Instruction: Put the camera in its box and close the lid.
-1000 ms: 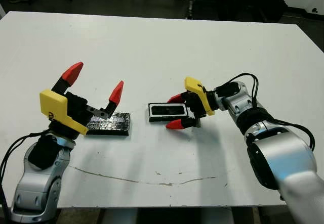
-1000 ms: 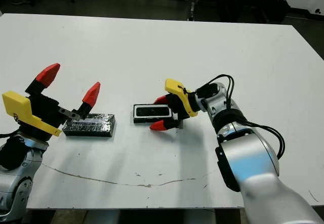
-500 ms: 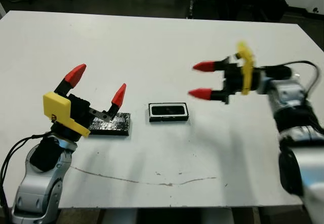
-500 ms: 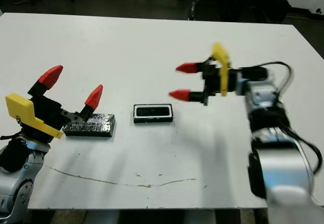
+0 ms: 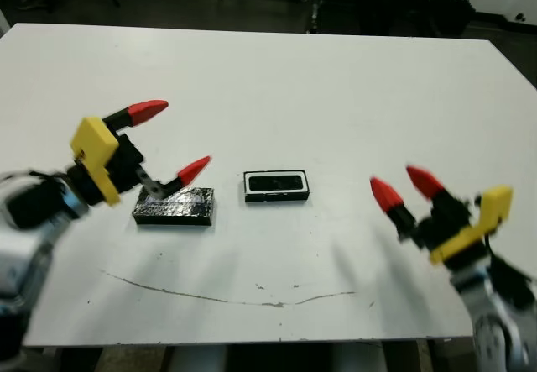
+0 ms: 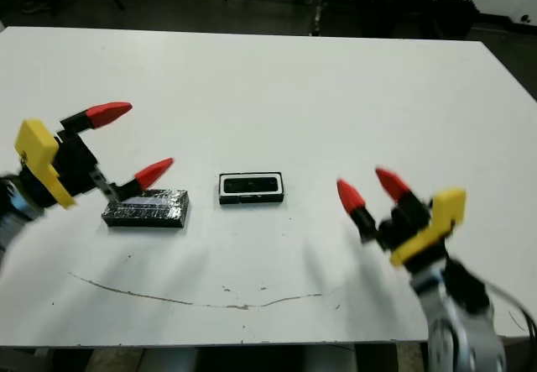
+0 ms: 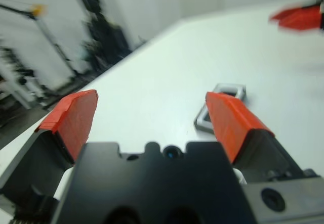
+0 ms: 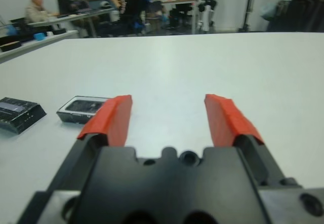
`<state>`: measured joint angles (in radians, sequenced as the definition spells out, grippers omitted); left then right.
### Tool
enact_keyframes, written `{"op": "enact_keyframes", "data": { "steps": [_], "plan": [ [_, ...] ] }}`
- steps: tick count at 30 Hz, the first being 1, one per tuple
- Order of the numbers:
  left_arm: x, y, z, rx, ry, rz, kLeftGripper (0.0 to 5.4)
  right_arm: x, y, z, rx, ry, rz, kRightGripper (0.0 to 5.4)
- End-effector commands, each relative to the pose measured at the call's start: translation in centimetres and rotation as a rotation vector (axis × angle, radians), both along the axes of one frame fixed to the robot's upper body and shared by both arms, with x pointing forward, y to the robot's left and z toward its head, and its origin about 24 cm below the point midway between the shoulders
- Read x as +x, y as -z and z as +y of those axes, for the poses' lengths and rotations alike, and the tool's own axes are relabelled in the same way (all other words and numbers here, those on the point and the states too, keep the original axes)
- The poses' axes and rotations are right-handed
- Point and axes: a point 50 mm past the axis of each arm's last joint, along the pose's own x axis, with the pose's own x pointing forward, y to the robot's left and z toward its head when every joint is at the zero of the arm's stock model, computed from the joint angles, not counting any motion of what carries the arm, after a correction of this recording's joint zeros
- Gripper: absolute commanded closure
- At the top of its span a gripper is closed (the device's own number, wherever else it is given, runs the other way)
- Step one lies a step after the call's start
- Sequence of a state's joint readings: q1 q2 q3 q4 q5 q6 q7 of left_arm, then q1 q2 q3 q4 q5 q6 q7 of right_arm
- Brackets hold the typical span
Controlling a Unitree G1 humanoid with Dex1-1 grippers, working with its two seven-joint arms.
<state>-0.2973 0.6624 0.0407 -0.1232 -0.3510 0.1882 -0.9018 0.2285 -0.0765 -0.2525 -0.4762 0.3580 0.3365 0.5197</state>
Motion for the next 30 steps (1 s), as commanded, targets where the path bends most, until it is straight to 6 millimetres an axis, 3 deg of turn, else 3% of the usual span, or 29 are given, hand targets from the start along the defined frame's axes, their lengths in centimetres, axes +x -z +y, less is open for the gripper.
{"op": "enact_keyframes", "data": {
  "steps": [1,11,22,30],
  "plan": [
    [0.8,0.2,0.3,0.112,0.092,0.079,0.0,-0.6,0.0,0.1,0.005,0.024,0.006,2.26],
    [2.9,0.9,0.8,0.293,0.343,0.345,0.0,-0.4,0.3,0.4,0.01,0.002,-0.007,3.69],
    [3.7,2.2,0.5,0.51,0.482,0.396,0.0,-0.2,0.3,0.3,0.012,-0.026,-0.019,5.33],
    [3.9,3.2,0.6,0.53,0.493,0.402,0.0,-0.3,0.3,0.4,0.031,-0.034,-0.017,5.39]
  ]
}}
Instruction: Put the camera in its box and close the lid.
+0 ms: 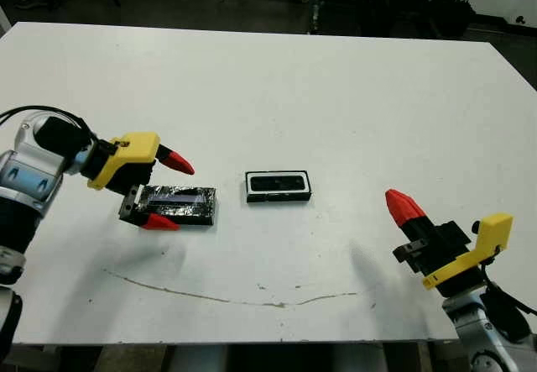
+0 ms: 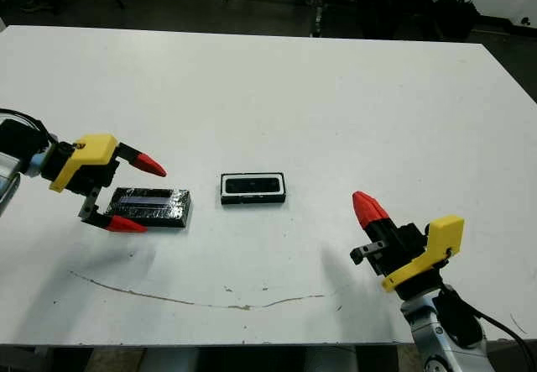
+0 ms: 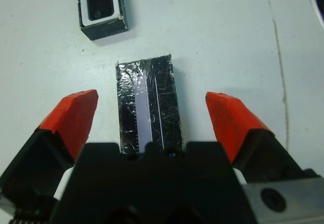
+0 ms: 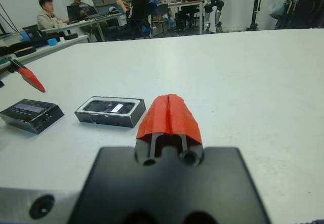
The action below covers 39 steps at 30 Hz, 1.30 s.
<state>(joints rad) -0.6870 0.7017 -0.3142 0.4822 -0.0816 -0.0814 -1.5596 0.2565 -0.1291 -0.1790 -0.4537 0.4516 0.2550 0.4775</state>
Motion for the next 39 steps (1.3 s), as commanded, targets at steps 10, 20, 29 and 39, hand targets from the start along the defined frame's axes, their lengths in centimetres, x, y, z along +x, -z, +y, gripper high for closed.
{"op": "enact_keyframes", "data": {
  "steps": [10,20,29,39],
  "plan": [
    [0.3,0.6,0.3,0.04,-0.039,-0.022,0.0,-0.3,0.0,-0.4,-0.032,0.001,0.006,5.39],
    [0.3,1.4,0.6,0.016,-0.14,0.029,0.0,-0.3,0.1,-0.4,-0.02,-0.011,0.002,5.39],
    [-0.2,1.4,0.3,0.105,-0.209,-0.013,0.76,-0.3,0.3,-0.4,0.011,-0.011,0.019,5.4],
    [-0.2,1.7,0.2,0.168,-0.169,0.016,2.19,-0.3,0.1,-0.4,0.016,-0.006,0.012,5.4]
  ]
}}
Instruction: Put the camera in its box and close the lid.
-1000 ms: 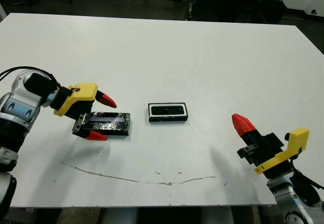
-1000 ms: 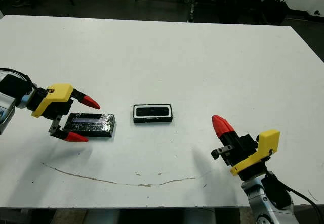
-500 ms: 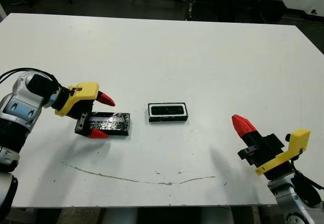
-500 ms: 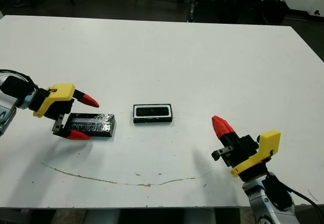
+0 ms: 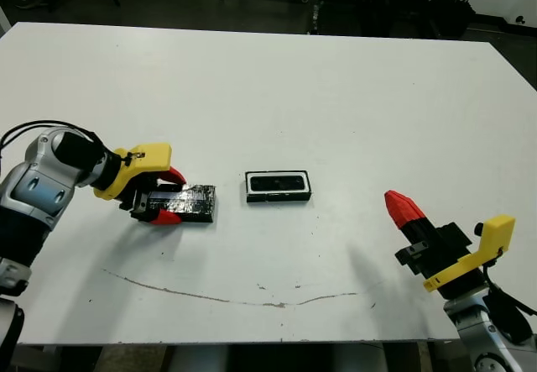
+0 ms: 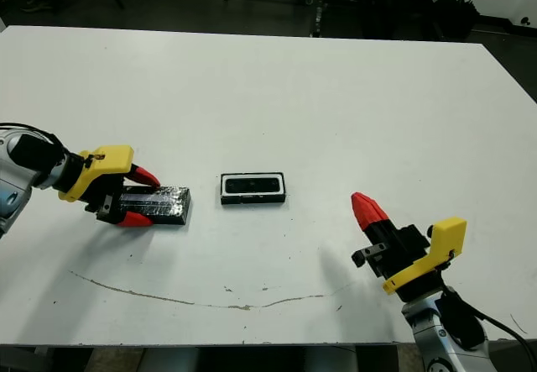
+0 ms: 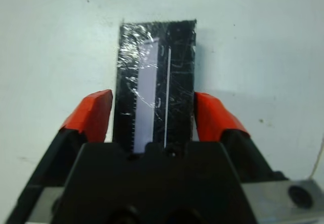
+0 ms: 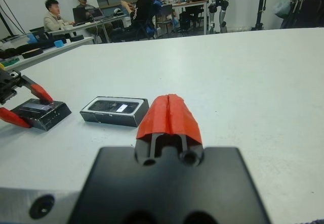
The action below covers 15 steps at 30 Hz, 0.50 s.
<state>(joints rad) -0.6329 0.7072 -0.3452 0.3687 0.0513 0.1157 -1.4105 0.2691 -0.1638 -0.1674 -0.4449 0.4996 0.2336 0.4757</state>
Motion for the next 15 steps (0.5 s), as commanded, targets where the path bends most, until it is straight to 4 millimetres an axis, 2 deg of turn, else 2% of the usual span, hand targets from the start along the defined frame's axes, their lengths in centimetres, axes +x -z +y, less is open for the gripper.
{"op": "enact_keyframes", "data": {
  "steps": [1,7,12,15],
  "plan": [
    [-0.1,0.15,0.33,0.036,0.004,0.021,2.26,-0.14,0.03,-0.24,0.002,0.012,0.015,5.4],
    [-0.06,0.11,0.3,-0.007,-0.04,0.006,2.26,-0.06,0.15,-0.21,0.007,0.011,0.02,5.4],
    [0.31,0.43,0.6,-0.301,-0.192,-0.018,2.26,0.14,0.24,-0.22,-0.004,-0.001,0.013,5.4],
    [0.65,0.56,0.45,-0.403,-0.265,-0.038,2.26,0.25,0.33,-0.18,-0.007,-0.006,0.009,5.4]
  ]
}}
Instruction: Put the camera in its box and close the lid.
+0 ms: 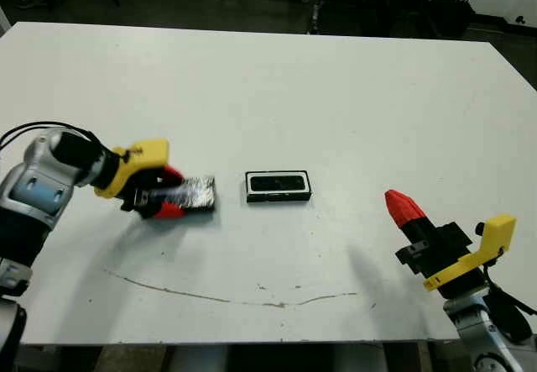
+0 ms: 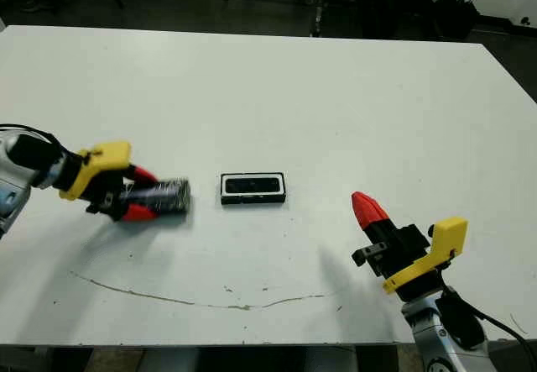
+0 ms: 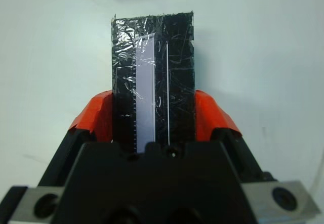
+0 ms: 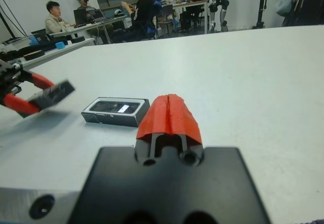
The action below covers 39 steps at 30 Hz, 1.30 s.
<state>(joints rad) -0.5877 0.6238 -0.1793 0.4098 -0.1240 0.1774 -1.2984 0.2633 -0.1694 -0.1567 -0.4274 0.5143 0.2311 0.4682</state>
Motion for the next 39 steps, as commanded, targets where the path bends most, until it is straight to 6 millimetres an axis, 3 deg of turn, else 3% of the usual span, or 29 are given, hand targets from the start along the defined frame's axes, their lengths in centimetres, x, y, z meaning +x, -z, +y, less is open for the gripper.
{"op": "enact_keyframes", "data": {
  "steps": [1,9,24,39],
  "plan": [
    [0.2,0.7,0.1,-0.102,-0.087,0.01,2.26,0.1,0.1,-0.2,-0.024,-0.003,-0.003,5.4],
    [1.5,1.5,-1.3,-0.286,-0.139,0.072,2.26,0.2,0.2,-0.1,-0.011,-0.017,-0.003,5.4],
    [2.4,4.1,-4.6,-0.134,0.033,0.135,2.26,-0.1,0.3,0.1,-0.003,-0.025,-0.021,5.4],
    [2.1,4.7,-6.4,-0.123,0.135,0.213,2.26,-0.3,0.8,0.4,0.024,-0.023,-0.006,5.4]
  ]
}}
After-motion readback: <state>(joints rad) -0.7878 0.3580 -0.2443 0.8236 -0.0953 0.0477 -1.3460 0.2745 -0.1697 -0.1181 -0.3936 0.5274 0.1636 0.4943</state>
